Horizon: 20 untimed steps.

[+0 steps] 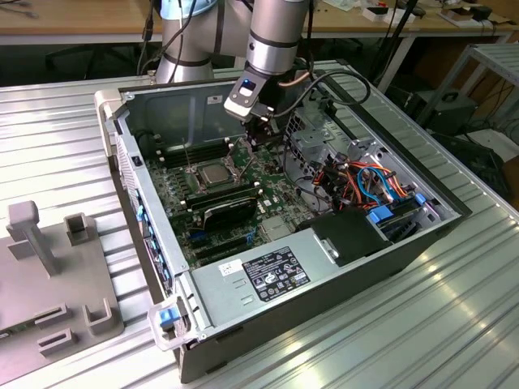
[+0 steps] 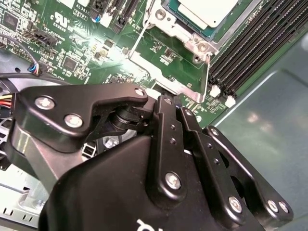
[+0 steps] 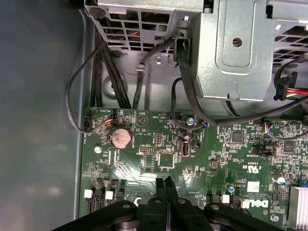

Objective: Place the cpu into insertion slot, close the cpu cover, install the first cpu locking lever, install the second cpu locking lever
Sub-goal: 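Close the cpu cover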

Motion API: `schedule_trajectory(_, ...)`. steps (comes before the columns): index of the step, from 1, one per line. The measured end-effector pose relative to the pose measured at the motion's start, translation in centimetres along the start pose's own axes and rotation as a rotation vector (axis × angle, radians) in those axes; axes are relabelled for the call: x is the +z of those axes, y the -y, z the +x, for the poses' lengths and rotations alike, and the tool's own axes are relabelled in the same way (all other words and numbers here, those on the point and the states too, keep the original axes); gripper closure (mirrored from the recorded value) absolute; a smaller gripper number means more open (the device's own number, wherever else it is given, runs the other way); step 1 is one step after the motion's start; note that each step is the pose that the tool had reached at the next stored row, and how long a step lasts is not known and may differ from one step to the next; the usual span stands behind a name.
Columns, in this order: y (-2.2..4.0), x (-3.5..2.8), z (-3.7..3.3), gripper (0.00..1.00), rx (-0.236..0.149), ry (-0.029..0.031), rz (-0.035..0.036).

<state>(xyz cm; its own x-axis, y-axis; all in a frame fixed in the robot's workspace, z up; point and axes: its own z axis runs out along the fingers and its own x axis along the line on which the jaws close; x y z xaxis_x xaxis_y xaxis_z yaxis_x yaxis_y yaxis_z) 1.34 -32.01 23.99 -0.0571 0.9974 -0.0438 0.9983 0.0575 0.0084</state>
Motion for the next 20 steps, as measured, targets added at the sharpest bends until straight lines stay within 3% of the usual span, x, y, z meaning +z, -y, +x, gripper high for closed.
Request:
schedule_trajectory(8,0.54,0.00,0.03,0.89,0.000,0.0000,-0.0001)
schedule_trajectory(20,1.90,-0.02,0.12,0.89,0.000,-0.0001,-0.0001)
